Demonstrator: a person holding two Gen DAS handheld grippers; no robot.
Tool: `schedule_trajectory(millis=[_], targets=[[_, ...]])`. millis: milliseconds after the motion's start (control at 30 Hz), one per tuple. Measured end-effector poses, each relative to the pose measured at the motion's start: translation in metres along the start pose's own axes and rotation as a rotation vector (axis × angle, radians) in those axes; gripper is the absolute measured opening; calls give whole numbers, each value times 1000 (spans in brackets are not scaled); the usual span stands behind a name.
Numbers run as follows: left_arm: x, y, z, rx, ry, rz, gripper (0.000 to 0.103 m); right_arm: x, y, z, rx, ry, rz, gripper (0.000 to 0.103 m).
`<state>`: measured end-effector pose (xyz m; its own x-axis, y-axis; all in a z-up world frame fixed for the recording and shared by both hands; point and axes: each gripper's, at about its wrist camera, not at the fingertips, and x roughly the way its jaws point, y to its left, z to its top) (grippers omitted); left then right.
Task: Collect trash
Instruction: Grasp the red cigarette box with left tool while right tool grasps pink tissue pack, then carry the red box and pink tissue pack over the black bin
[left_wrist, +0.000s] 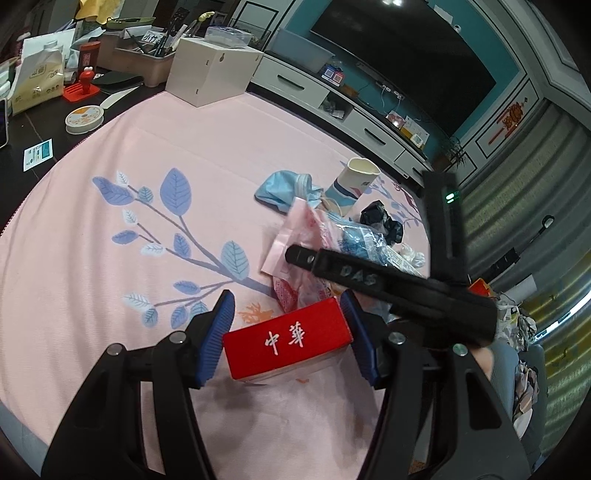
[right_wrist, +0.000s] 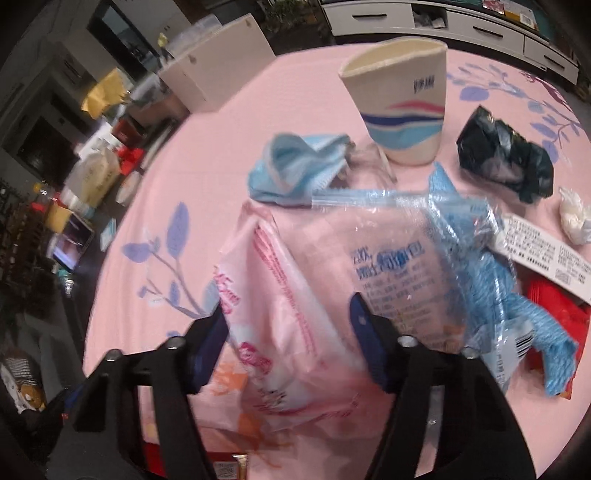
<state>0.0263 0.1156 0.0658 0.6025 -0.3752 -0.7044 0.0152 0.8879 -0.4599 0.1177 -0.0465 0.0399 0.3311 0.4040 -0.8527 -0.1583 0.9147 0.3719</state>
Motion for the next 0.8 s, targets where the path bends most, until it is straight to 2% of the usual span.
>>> schedule_trajectory(millis=[167,267,433,600,800], targets=[[-1,-1,0,2,-5,-8,60,-6,-7,-4,32,2,61,30],[-5,-1,1,-2,-17,-17,60,-21,-12,-10,46,-22,68,25],[-8,-4,0,1,-29,-31,60,-55,-19,-23,70,-77,96,25],[-7,-13,-2,19,-28,-40,60,-104,-36,-51,122,-198,119,25],[-2,-35,-12,80,-11,-45,60,-145,-63,-88,152,-288,15,25]])
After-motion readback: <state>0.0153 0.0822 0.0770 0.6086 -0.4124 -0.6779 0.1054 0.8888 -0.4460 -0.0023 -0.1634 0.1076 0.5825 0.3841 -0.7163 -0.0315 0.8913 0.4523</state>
